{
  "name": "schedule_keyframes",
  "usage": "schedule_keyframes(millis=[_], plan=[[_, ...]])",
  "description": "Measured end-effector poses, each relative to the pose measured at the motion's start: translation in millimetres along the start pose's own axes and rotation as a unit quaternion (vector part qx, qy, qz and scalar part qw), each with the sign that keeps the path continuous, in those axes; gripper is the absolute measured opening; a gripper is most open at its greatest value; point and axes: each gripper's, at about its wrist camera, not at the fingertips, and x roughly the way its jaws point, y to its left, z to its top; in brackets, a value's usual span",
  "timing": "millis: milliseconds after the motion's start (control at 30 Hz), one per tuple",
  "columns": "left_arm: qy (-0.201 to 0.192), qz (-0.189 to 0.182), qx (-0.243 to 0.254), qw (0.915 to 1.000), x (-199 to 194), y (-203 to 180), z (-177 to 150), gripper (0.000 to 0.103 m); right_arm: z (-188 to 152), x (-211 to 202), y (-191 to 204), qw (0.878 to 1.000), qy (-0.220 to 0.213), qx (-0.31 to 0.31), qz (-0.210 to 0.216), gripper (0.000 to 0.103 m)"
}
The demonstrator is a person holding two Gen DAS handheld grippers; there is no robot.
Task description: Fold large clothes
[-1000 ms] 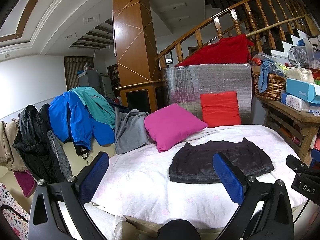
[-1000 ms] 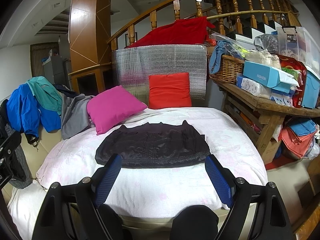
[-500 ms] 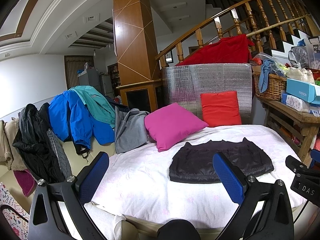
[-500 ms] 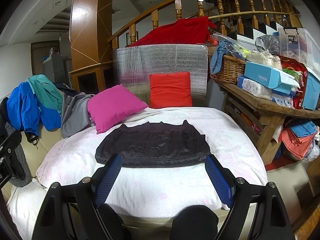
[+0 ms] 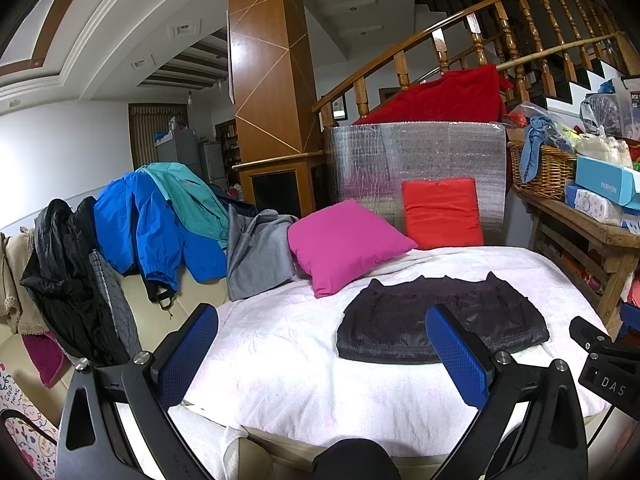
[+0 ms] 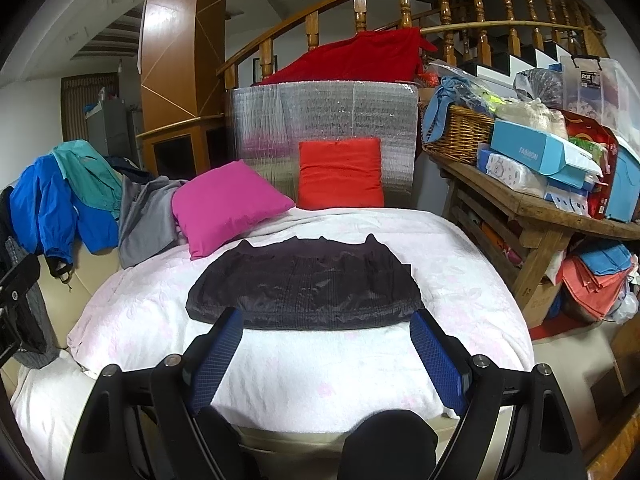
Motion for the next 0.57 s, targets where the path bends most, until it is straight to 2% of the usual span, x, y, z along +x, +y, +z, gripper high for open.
schedule_keyframes(millis=[267,333,467,567], plan=[[0.026,-0.005,-0.006,0.9996,35.7,-8.7,-0.8,0.103,11.1,31.3,-12.3,1.000,0.017,-0.001,-0.010,0.088],[0.038,-0.016,-0.005,0.9991,51.4,-13.7,-1.1,0.103,16.2,41.9,-21.1,1.000,0.020,0.001,-0.017,0.088],[0.049,-0.048,-0.008,0.9976,96.1,-16.5,1.3,0.103,31.1,69.4,-50.8,0.999,0.027,0.013,-0.034,0.088],[0.078,-0.031,-0.027,0.9961,155.8,-2.3,-0.6,0.103,44.0,113.6,-100.2,0.996,0.037,0.057,-0.053,0.088]])
